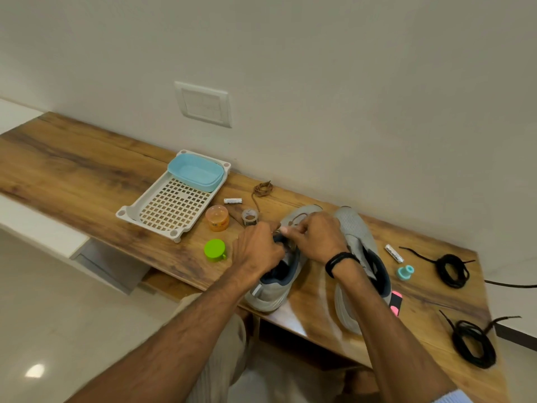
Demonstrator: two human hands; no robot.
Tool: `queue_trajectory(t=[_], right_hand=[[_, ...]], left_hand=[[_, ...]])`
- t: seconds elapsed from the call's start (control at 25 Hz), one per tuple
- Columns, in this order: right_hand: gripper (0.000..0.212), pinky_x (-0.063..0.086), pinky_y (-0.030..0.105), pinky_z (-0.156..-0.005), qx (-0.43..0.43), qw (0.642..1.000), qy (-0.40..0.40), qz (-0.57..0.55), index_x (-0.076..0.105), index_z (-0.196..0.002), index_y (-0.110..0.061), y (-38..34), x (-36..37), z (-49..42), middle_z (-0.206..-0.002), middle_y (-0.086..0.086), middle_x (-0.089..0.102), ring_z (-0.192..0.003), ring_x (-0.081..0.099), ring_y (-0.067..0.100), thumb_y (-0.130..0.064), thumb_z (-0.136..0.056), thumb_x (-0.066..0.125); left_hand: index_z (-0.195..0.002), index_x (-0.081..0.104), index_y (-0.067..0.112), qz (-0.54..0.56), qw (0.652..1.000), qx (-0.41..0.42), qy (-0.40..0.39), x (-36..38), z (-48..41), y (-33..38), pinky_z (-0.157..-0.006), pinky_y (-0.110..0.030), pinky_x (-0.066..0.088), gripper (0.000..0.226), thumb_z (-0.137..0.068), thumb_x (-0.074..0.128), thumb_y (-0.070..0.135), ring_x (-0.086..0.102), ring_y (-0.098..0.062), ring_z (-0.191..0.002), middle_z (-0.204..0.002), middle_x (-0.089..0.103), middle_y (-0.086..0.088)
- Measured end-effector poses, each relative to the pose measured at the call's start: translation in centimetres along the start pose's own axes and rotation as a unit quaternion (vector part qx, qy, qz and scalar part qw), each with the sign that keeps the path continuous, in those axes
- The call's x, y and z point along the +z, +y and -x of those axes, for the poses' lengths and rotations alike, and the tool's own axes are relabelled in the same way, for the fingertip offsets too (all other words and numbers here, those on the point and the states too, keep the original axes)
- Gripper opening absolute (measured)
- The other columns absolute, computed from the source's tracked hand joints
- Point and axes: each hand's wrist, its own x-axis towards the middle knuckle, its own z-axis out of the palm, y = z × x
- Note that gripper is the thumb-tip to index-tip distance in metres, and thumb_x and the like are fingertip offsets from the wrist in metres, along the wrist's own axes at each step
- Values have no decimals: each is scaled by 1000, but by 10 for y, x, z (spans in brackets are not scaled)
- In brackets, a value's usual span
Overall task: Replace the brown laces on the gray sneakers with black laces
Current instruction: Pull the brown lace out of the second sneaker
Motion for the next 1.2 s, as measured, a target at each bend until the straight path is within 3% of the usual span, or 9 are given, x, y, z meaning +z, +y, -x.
queue_trajectory(t=[0.12,0.28,0.48,0.72,0.84,0.92,1.0,1.12,1.2], right_hand=[[26,34,34,-105,-70,978,-174,-86,76,-74,-15,-5,-34,17,-104,2,71,-120,53,16,-39,-84,73],[18,37,24,-104,-118,895,-377,-209,78,-93,-31,5,-75,47,-122,-22,63,-129,46,-2,-42,-87,66],[24,38,26,-101,-53,998,4,-44,70,-117,-22,12,-32,8,-127,-1,64,-123,55,19,-20,-94,63],[31,14,55,-119,-89,980,-136,111,65,-117,-42,-4,9,-25,-159,11,22,-149,7,31,-21,-95,58],[18,10,58,-117,-34,980,-145,132,69,-108,-37,0,1,-33,-156,7,27,-148,9,29,-38,-90,65],[15,20,54,-115,-25,988,-65,134,71,-104,-29,3,-2,-33,-144,4,41,-139,28,26,-33,-91,65],[10,38,46,-106,50,984,168,-23,69,-96,-22,8,-12,-31,-115,-10,56,-114,50,12,-15,-91,62],[11,50,25,-84,139,829,437,-320,61,-92,-12,12,-36,-28,-97,-15,48,-90,52,1,-2,-89,60],[18,40,4,-81,68,901,371,-213,66,-102,-14,11,-39,-24,-111,-2,45,-99,47,-4,-1,-92,58]], left_hand=[[-98,68,31,17,1000,-8,-4,-1,-2,-4,-57,-34,48,29,-71,58,33,66,-29,-82,-82,70,-1],[-86,68,28,31,999,-6,-15,-6,-1,-2,-60,-37,53,16,-73,60,22,65,-28,-77,-74,66,0],[-112,70,35,13,1000,-19,-4,-5,2,1,-71,-35,55,36,-78,63,27,65,-28,-91,-93,71,-3],[-84,71,21,-30,999,-3,21,-8,6,3,-60,-35,47,5,-82,66,22,65,-33,-83,-84,69,-11],[-104,75,31,-32,999,12,17,-9,6,2,-60,-33,49,24,-83,66,25,66,-30,-81,-86,71,-8],[-106,75,33,-28,999,9,15,-11,5,0,-61,-33,51,27,-83,65,25,66,-29,-82,-86,72,-7],[-102,77,32,-20,1000,13,14,-11,6,-2,-63,-33,52,23,-83,66,26,67,-30,-83,-86,72,-8],[-99,77,26,-5,1000,10,25,-14,9,1,-62,-31,48,17,-85,67,27,66,-31,-84,-86,71,-11],[-104,77,28,-21,999,17,21,-14,9,3,-61,-29,44,21,-87,65,27,65,-29,-85,-87,71,-10]])
